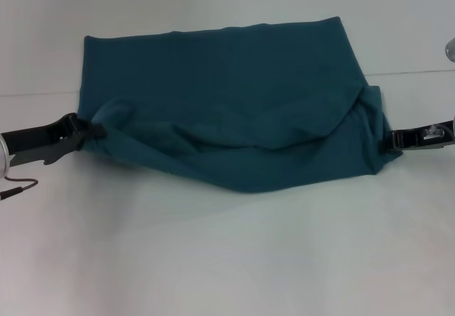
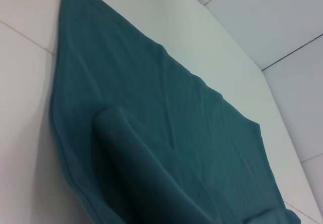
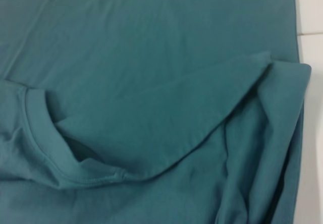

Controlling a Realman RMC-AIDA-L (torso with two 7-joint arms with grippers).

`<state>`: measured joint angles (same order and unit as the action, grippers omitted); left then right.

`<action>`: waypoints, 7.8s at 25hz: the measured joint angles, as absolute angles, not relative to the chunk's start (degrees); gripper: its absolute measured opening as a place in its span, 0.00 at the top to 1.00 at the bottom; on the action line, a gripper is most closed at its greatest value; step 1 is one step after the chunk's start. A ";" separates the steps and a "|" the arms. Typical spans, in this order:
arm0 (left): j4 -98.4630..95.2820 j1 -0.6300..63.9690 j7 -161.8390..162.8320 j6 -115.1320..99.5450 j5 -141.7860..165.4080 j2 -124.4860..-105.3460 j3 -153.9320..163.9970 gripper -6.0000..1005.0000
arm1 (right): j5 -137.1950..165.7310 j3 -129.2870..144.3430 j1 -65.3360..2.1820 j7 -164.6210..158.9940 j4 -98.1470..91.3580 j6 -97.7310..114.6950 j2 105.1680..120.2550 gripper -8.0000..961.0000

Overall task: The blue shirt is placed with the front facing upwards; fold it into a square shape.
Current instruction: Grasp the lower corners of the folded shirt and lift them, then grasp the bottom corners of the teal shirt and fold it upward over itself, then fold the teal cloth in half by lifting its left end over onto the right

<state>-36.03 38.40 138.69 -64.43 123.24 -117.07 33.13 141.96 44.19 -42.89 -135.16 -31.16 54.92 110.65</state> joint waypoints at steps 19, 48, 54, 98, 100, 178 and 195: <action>-47.46 36.28 140.02 -83.51 136.34 -115.85 33.96 0.95 | 148.06 43.81 -37.07 -139.38 -47.75 79.60 108.78 0.93; -61.97 28.39 140.31 -109.74 150.98 -119.41 37.42 0.95 | 157.20 44.28 -31.23 -137.71 -58.26 103.51 113.47 0.90; -61.92 27.88 139.35 -111.55 153.15 -119.61 37.66 0.95 | 157.24 44.21 -30.46 -136.06 -57.93 105.65 113.47 0.89; -42.34 48.14 158.31 -58.99 151.70 -116.94 44.40 0.95 | 145.19 43.32 -43.27 -144.02 -42.35 53.93 113.02 0.84; -42.03 48.17 158.42 -56.55 151.65 -117.41 44.32 0.95 | 145.18 43.61 -43.88 -144.06 -41.12 51.06 113.03 0.84; -38.13 28.95 141.80 -59.56 110.05 -121.38 35.50 0.22 | 100.18 35.58 -21.88 -120.06 -38.67 86.54 112.08 0.04; -34.67 30.61 122.50 -48.94 110.15 -122.96 35.87 0.22 | 99.97 35.41 -21.65 -118.77 -36.45 86.47 112.41 0.04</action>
<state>-34.67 30.61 122.50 -48.94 110.15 -122.96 35.87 99.97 35.42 -21.65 -118.77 -36.45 86.47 112.41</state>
